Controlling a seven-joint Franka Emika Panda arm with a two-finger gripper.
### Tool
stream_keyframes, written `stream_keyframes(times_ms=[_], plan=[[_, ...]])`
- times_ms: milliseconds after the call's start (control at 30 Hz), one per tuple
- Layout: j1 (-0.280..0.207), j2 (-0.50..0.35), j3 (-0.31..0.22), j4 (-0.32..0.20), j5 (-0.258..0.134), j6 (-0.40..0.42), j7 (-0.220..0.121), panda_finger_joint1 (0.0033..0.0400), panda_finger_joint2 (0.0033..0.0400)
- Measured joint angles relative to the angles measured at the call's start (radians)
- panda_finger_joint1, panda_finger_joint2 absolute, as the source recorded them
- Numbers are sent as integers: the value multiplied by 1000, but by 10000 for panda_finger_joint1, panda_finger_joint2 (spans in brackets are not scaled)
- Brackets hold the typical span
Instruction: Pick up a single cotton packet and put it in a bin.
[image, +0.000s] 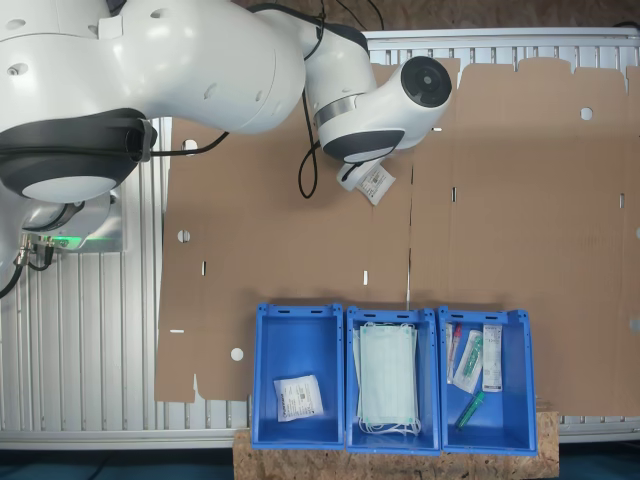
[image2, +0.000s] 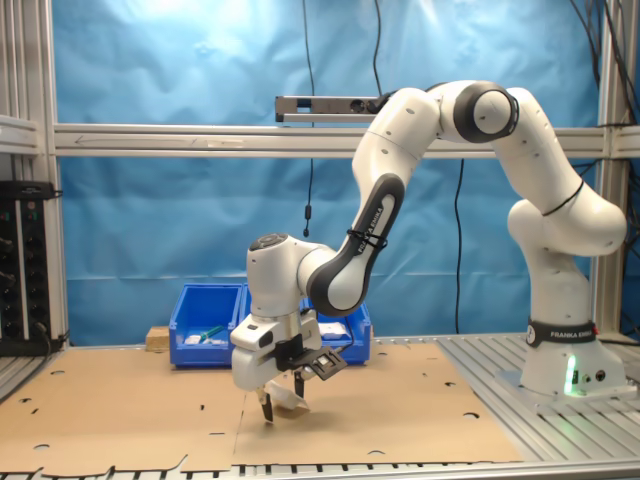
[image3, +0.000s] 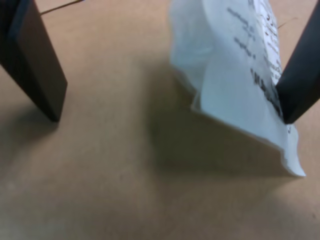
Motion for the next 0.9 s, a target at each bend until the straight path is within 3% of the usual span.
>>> stream_keyframes(times_ms=[900], plan=[[-46, 0, 0, -2, 0, 13, 0, 400, 400]])
